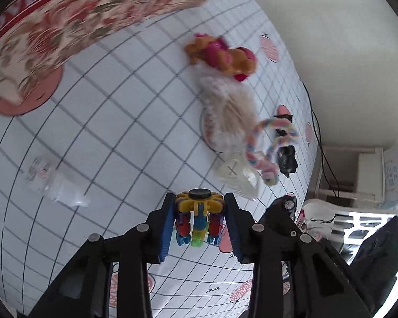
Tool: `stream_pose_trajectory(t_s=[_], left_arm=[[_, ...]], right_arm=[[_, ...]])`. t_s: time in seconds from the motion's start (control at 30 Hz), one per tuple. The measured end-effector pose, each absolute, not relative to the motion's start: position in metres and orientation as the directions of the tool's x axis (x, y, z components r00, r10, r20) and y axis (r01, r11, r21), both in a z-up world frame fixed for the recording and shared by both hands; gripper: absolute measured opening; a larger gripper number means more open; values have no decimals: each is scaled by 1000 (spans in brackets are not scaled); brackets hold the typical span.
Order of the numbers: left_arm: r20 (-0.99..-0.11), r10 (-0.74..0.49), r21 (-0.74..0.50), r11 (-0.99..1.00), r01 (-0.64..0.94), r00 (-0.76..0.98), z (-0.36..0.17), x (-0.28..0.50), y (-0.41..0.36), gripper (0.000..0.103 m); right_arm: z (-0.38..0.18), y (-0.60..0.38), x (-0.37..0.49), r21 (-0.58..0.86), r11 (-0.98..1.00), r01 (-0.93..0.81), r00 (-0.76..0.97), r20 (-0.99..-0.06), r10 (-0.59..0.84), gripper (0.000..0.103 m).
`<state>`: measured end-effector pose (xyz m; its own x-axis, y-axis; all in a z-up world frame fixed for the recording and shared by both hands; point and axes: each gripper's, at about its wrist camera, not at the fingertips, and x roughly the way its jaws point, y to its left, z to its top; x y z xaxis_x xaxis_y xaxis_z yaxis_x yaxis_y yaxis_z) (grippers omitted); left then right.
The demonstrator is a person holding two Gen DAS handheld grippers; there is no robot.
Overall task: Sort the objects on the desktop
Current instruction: 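Lift and carry the block toy and black car over the gift box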
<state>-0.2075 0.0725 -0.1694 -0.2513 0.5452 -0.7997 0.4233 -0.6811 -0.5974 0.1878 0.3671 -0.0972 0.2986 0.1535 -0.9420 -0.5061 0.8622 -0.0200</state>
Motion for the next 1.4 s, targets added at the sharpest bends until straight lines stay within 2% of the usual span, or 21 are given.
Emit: stream_pose_trajectory(t_s=[0.3, 0.6, 0.73, 0.93, 1.17, 1.4], left_arm=[[-821, 504, -572, -725, 385, -270, -166, -223, 75, 38], [-812, 481, -577, -747, 331, -330, -153, -237, 69, 38], [-793, 463, -586, -758, 288, -396, -138, -240, 60, 38], [-732, 470, -628, -747, 219, -494, -115, -246, 52, 38], [-661, 437, -638, -756, 150, -610, -75, -252, 37, 38], [-607, 444, -666, -737, 117, -659, -50, -259, 21, 38]], right_arm=[[-97, 377, 189, -30, 847, -531, 302, -940, 156, 36], [-81, 392, 187, 36, 816, -577, 331, -903, 274, 36], [-67, 395, 183, 89, 804, -588, 363, -859, 360, 36], [-35, 399, 168, 139, 758, -637, 440, -742, 506, 36], [-11, 406, 153, 173, 715, -677, 485, -626, 611, 36], [-4, 422, 142, 183, 665, -724, 459, -592, 662, 36]])
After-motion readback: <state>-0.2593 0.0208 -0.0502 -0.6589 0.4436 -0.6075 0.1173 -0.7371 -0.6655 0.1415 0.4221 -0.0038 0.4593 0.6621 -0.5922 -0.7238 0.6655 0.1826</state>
